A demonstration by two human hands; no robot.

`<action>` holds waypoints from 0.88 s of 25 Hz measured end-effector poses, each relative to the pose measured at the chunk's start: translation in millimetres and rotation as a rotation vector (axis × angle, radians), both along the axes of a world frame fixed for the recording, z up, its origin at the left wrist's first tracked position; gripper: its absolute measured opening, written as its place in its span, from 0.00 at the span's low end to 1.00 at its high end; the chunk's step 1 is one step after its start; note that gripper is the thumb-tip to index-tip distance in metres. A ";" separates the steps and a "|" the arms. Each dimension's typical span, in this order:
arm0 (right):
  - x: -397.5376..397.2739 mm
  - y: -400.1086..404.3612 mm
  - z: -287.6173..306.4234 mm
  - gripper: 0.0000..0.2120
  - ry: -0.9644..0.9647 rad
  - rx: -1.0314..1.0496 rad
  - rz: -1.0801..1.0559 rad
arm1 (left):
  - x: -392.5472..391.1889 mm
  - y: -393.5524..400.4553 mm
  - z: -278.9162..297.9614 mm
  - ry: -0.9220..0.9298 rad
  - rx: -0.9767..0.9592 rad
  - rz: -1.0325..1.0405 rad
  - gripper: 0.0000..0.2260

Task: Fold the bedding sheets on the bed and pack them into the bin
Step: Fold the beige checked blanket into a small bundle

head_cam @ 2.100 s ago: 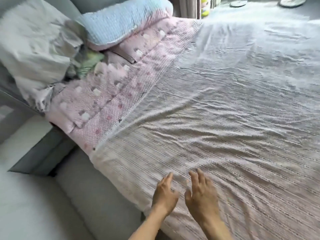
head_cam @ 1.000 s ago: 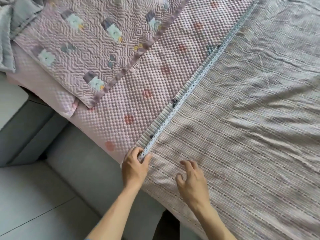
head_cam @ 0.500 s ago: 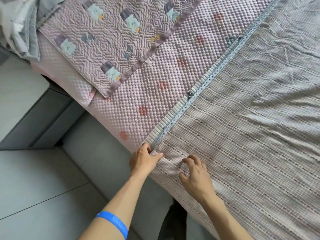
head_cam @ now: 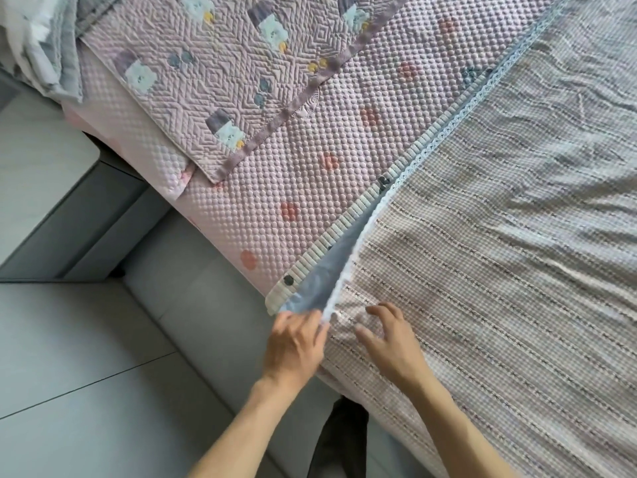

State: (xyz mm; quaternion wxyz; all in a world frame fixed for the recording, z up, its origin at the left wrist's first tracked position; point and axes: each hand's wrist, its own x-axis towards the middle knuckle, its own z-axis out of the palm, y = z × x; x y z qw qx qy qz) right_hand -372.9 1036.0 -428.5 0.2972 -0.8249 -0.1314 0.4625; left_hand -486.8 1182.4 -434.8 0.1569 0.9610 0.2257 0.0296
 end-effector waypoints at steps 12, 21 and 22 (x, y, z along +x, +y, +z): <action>31.0 -41.2 3.6 0.18 -0.076 -0.008 -0.899 | -41.5 -132.2 9.0 0.366 -0.241 -0.102 0.10; 20.4 -218.6 2.1 0.17 -0.070 0.069 -1.077 | -8.4 -286.7 40.5 0.895 -0.355 -0.393 0.16; 19.4 -245.4 4.6 0.16 -0.081 0.061 -1.101 | -2.1 -302.8 40.5 0.953 -0.478 -0.421 0.16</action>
